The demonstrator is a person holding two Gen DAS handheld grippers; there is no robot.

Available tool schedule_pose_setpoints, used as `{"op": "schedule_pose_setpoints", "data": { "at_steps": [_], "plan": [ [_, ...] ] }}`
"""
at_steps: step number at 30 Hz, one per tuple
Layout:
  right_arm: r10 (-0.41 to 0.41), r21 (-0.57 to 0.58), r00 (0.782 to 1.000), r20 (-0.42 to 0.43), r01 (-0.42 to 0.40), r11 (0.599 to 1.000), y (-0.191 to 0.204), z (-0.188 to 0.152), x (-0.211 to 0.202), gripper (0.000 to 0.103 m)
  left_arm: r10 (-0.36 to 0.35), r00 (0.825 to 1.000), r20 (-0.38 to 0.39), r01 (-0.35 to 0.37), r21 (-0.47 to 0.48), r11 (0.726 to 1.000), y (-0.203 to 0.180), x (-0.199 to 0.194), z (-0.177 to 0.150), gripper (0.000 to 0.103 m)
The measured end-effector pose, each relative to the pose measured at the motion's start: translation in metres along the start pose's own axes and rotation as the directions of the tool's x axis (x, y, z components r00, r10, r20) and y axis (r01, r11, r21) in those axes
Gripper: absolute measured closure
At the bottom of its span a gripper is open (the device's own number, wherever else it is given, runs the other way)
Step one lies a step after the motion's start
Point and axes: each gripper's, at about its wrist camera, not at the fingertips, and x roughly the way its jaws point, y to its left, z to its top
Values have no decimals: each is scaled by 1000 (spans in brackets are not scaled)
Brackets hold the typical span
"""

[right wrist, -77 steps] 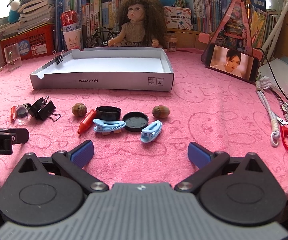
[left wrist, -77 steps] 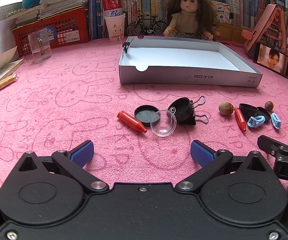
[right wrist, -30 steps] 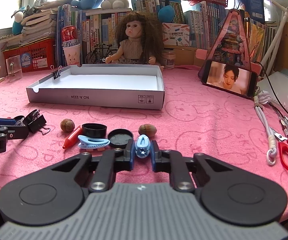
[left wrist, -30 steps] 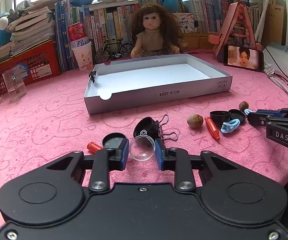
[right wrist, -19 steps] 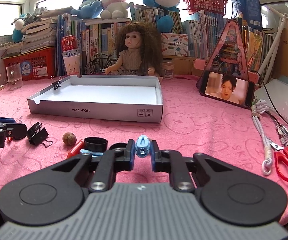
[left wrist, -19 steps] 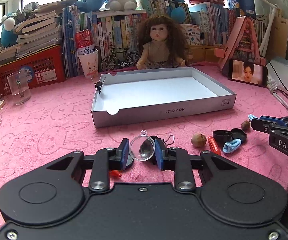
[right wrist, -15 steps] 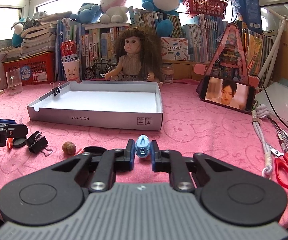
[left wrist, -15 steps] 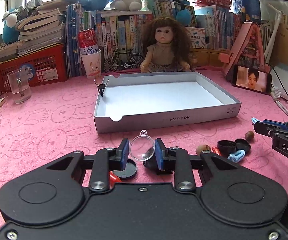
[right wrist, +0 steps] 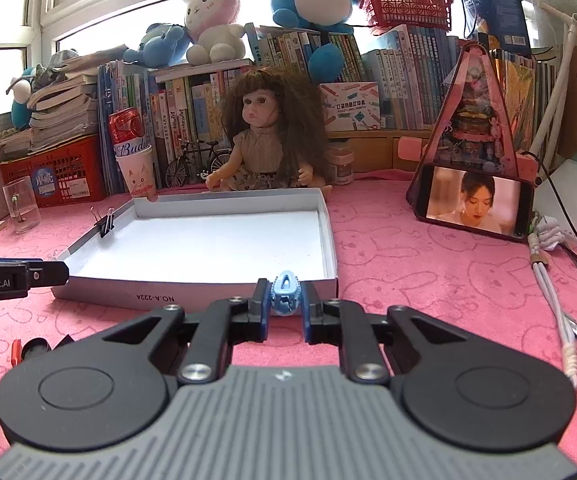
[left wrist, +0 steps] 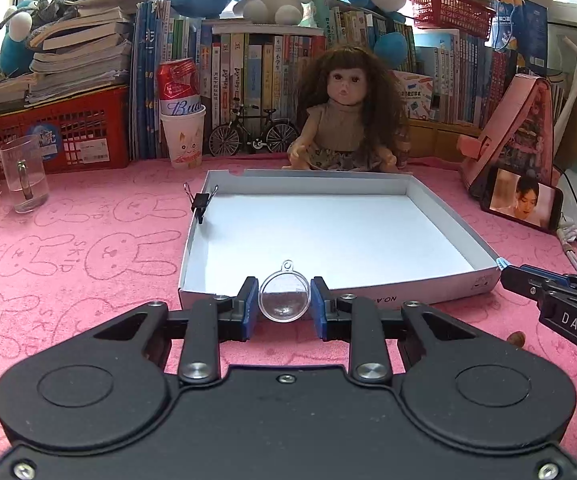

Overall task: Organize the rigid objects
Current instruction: 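Carry the clear dome and blue clip over the white box with both tools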

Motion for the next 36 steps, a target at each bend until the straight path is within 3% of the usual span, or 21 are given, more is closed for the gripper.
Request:
{"op": "schedule_pose_setpoints", "data": {
  "at_steps": [12, 23, 36],
  "plan": [
    [48, 22, 998, -49, -47, 999, 13, 25, 50, 84, -17, 997, -74, 12, -60, 998, 2, 61, 29, 77],
    [27, 47, 993, -112, -22, 999, 14, 41, 96, 84, -3, 995, -96, -2, -56, 998, 2, 111, 54, 77],
    [-7, 46, 987, -163, 15, 999, 10, 51, 135, 84, 28, 991, -134, -35, -49, 998, 1, 151, 59, 77]
  ]
}}
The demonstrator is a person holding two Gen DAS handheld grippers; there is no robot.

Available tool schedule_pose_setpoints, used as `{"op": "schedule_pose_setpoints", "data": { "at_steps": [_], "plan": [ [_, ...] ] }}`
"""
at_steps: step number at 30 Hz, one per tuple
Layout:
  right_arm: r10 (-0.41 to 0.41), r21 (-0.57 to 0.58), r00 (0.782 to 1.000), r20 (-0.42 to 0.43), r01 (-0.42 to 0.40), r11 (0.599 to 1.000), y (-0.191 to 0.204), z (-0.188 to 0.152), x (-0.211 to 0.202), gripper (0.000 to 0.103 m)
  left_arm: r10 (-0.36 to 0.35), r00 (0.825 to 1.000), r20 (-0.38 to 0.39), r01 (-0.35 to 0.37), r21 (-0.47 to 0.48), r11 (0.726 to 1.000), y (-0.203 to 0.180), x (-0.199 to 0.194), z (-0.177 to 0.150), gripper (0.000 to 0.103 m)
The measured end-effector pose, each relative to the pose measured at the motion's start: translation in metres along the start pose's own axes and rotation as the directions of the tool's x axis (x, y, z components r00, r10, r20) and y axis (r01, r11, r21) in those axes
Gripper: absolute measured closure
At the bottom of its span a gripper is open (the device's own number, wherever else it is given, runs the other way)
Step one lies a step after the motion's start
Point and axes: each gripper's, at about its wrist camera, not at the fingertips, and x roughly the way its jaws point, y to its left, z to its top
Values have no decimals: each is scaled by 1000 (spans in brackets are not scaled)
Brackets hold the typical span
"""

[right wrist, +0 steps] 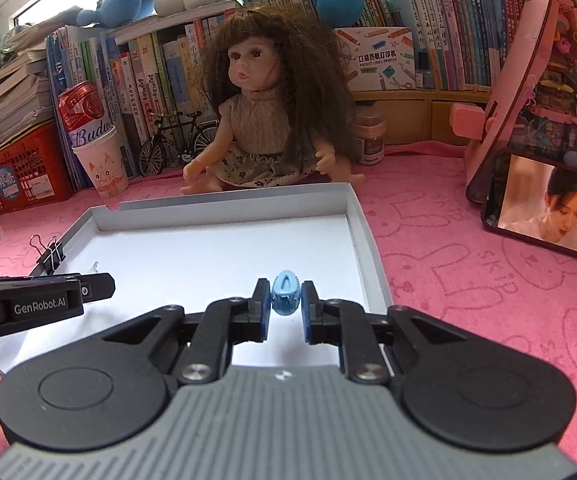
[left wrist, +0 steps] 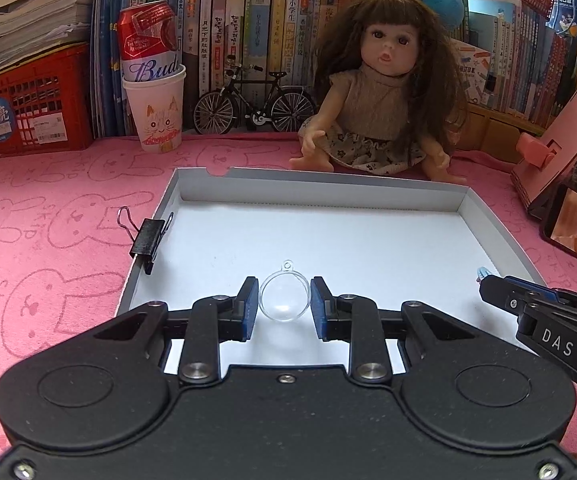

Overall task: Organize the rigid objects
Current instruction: 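Carry the clear dome and blue clip over the white box with both tools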

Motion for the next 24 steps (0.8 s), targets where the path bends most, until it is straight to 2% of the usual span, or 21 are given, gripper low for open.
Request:
{"op": "schedule_pose_setpoints", "data": {
  "at_steps": [17, 24],
  "plan": [
    [-22, -27, 998, -62, 21, 999, 3, -4, 18, 84, 13, 1000, -19, -12, 22, 1000, -5, 13, -3, 77],
    [-24, -35, 998, -62, 22, 999, 4, -4, 19, 84, 16, 999, -28, -15, 23, 1000, -5, 13, -3, 77]
  ]
}}
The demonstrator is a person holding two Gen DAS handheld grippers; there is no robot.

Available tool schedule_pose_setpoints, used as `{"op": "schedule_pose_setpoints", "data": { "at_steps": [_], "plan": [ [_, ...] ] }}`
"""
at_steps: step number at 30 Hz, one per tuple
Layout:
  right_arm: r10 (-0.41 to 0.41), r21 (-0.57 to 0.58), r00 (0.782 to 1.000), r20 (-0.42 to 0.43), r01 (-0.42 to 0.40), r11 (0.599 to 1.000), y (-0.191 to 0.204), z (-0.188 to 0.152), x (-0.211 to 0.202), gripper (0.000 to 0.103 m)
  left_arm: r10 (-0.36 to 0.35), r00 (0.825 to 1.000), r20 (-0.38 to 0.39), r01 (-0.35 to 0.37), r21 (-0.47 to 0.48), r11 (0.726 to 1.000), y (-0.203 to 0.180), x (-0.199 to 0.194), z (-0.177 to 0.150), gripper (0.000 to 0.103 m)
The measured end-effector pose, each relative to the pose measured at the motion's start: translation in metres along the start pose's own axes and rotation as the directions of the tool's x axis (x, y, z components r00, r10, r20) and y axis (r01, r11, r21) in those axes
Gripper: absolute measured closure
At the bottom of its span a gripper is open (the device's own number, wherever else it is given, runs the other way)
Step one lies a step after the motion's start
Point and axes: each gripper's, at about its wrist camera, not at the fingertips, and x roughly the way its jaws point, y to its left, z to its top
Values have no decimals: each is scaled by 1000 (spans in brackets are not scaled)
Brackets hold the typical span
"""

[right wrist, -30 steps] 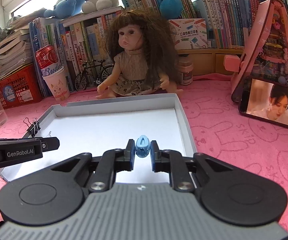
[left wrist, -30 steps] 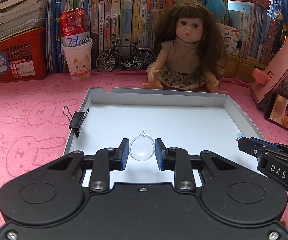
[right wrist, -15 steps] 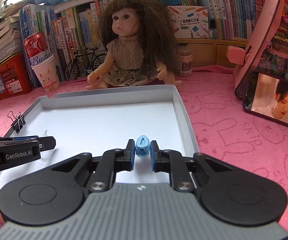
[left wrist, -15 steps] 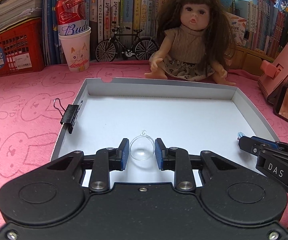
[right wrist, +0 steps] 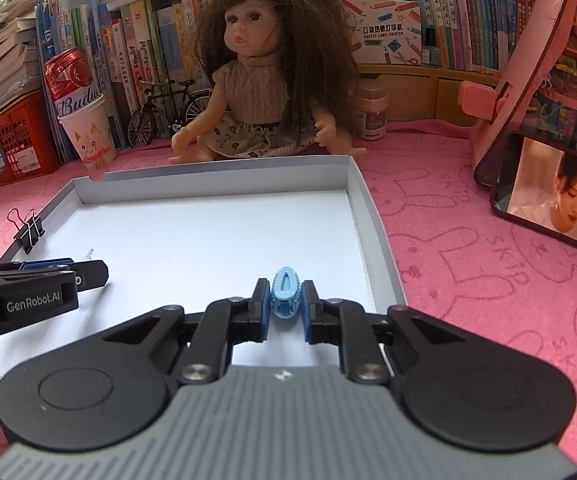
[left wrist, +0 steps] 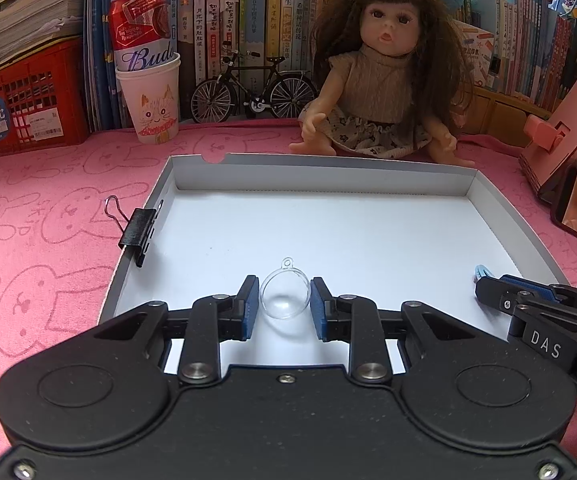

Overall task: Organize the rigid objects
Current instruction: 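Carry the clear dome and blue clip over the white box with both tools, then open both tools to drop the dome and clip into the box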

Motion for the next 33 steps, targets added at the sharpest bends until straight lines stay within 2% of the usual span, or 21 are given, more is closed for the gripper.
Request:
{"op": "schedule_pose_setpoints", "data": {
  "at_steps": [7, 9, 13, 16, 18, 22, 26, 33],
  "plan": [
    [0, -8, 1000, -2, 0, 1000, 0, 0, 0, 83, 1, 1000, -3, -1, -7, 1000, 1, -1, 0, 77],
    [3, -7, 1000, 0, -3, 1000, 0, 0, -1, 80, 1, 1000, -3, -1, -13, 1000, 2, -3, 1, 77],
    [7, 0, 1000, 8, -7, 1000, 0, 0, -5, 77, 3, 1000, 7, -3, -16, 1000, 4, -10, 2, 66],
    [6, -8, 1000, 18, -6, 1000, 0, 0, -9, 59, 2, 1000, 13, -2, -8, 1000, 4, -17, 2, 61],
    [10, -9, 1000, 25, -10, 1000, 0, 0, -14, 58, -2, 1000, 19, 2, -1, 1000, 3, -22, 2, 56],
    [13, -16, 999, 44, -13, 1000, 0, -1, -23, 47, -1, 1000, 31, 1, 15, 1000, 0, -33, 0, 46],
    [15, -41, 998, 61, -13, 999, 1, -3, -35, 40, -6, 999, 53, 5, 21, 1000, -1, -47, -3, 37],
    [20, -70, 996, 88, -14, 997, 4, -8, -58, 30, -18, 996, 91, 13, 59, 998, -7, -74, -13, 27]
  ]
}}
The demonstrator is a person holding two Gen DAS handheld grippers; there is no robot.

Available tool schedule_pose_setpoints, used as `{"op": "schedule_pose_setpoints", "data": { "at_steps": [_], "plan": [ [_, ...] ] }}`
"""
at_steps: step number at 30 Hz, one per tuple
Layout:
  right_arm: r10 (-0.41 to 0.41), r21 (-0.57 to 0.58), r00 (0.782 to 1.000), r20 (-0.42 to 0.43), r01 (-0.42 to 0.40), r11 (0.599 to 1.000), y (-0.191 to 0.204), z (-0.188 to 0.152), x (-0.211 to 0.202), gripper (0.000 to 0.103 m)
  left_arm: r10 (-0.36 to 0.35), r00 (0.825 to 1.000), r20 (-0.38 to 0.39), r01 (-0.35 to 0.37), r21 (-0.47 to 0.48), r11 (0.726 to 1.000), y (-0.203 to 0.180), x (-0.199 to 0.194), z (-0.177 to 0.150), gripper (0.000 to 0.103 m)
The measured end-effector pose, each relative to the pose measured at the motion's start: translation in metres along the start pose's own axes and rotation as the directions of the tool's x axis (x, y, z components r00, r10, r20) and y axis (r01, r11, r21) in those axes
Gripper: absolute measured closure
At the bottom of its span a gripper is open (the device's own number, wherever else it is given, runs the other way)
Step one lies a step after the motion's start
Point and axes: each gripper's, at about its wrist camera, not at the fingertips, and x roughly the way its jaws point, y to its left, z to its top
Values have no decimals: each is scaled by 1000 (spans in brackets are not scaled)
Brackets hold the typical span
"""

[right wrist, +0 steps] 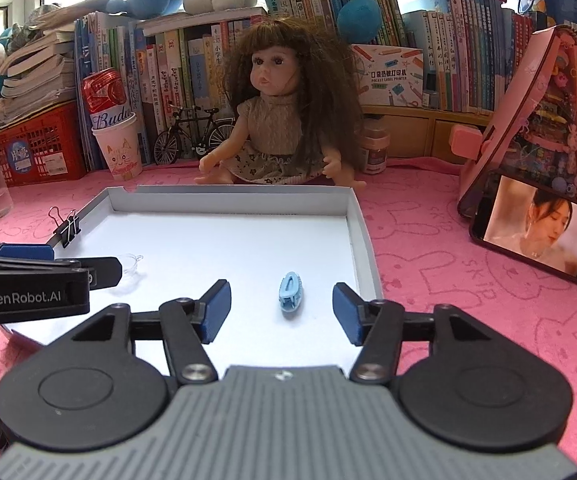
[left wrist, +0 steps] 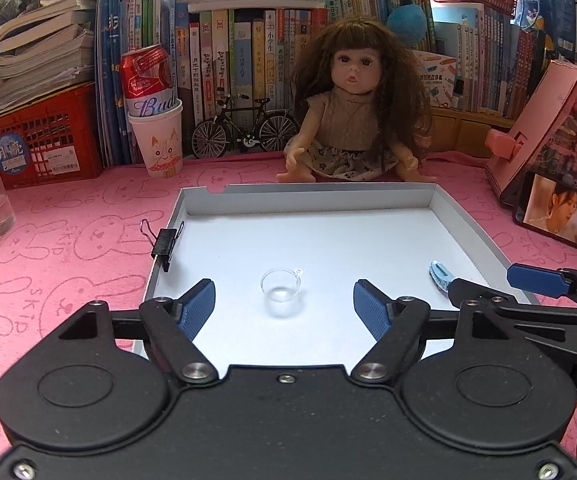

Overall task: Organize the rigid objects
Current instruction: 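Open both tools to drop the dome and clip into the box, then move both tools back toward the objects on the pink cloth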

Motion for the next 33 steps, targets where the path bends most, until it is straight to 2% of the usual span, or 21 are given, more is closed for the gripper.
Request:
{"op": "schedule_pose_setpoints", "data": {
  "at_steps": [8, 20, 33],
  "plan": [
    [-1, -13, 1000, 6, 1, 1000, 2, -7, -22, 19, -21, 1000, 19, 21, 6, 1000, -2, -27, -13, 25],
    [1, -16, 1000, -11, -1, 1000, 6, -24, -41, 16, -50, 998, 24, 49, 14, 999, 2, -55, -34, 23],
    [2, -28, 1000, -29, -3, 1000, 10, -38, -55, 15, -48, 999, 17, 47, 24, 999, 6, -73, -57, 22]
  ]
}}
